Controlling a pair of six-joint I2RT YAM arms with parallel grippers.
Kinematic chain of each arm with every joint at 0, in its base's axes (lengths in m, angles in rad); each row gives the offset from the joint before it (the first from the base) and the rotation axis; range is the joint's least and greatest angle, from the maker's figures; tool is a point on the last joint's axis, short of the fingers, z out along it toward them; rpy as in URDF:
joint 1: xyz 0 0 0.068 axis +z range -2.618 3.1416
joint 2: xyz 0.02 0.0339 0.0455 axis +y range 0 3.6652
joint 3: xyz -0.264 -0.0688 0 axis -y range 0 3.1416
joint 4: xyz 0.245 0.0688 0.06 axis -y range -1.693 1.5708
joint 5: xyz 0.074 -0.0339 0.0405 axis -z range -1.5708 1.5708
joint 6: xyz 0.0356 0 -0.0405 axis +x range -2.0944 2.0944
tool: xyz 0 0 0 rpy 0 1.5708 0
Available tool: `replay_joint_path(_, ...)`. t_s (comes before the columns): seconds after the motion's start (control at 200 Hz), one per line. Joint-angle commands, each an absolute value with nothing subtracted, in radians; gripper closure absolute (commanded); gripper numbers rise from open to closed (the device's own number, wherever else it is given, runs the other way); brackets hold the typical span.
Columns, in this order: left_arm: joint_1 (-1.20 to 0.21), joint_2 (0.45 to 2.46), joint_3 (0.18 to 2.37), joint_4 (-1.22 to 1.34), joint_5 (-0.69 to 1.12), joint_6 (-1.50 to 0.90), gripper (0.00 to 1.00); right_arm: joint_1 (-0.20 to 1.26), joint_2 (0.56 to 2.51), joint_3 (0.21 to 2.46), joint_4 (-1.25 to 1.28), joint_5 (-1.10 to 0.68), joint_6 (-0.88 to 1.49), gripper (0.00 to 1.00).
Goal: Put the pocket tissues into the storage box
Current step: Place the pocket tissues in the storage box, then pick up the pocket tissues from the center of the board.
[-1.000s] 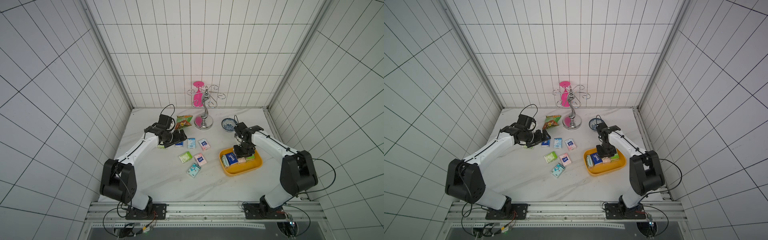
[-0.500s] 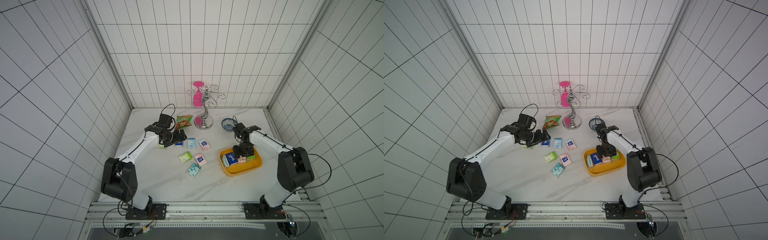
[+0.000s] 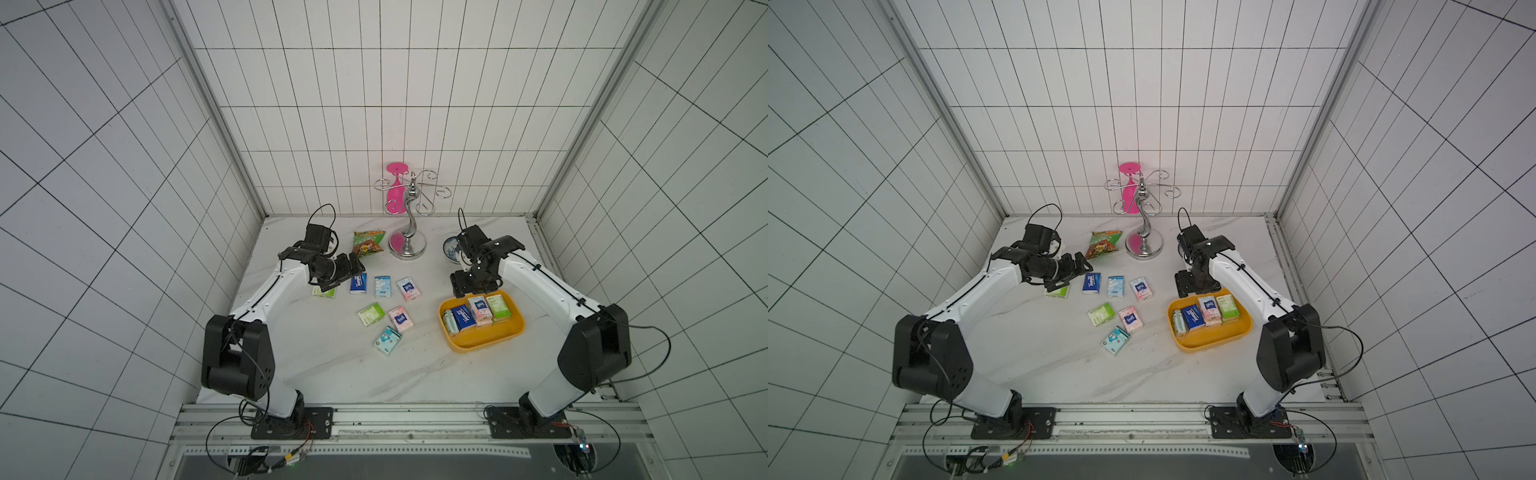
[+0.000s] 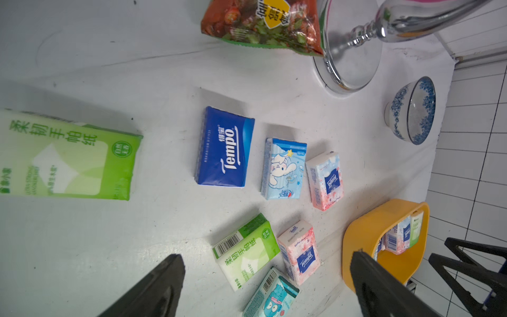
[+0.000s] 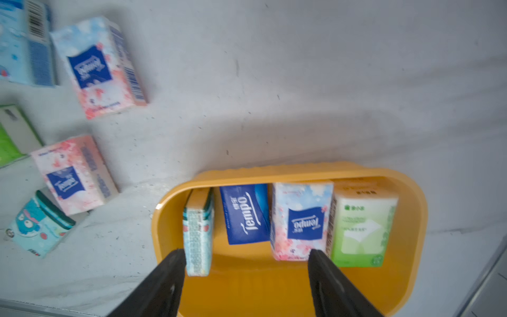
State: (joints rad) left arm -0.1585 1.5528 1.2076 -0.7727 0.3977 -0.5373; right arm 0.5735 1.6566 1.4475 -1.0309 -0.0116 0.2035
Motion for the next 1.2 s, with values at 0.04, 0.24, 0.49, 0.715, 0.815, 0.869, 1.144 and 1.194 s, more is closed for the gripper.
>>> replay_joint_path(0.04, -0.113, 1.503, 1.154, -0.783, 0.425, -0.549, 0.02, 0.628, 1.765, 1.533, -0.964, -0.054, 0.208, 0.25)
replay_joint_path(0.24, -0.094, 1.466, 1.078, -0.796, 0.383, -0.527, 0.02, 0.668, 1.906, 1.606, -0.839, -0.116, 0.176, 0.23)
replay_joint_path(0.49, -0.087, 1.468, 1.072, -0.814, 0.335, -0.500, 0.02, 0.717, 2.051, 1.687, -0.797, -0.122, 0.150, 0.22)
replay_joint_path(0.715, -0.087, 1.484, 1.088, -0.816, 0.340, -0.497, 0.02, 0.730, 2.130, 1.774, -0.813, -0.142, 0.133, 0.15)
replay_joint_path(0.815, -0.086, 1.485, 1.091, -0.816, 0.343, -0.497, 0.02, 0.734, 2.175, 1.825, -0.859, -0.130, 0.124, 0.13)
replay_joint_path(0.869, -0.087, 1.483, 1.092, -0.816, 0.341, -0.496, 0.02, 0.734, 2.189, 1.832, -0.869, -0.115, 0.124, 0.13)
replay_joint_path(1.144, -0.086, 1.482, 1.100, -0.814, 0.347, -0.496, 0.02, 0.745, 2.229, 1.840, -0.885, -0.095, 0.123, 0.13)
replay_joint_path(1.194, -0.087, 1.478, 1.098, -0.815, 0.346, -0.495, 0.02, 0.749, 2.235, 1.840, -0.884, -0.098, 0.124, 0.13)
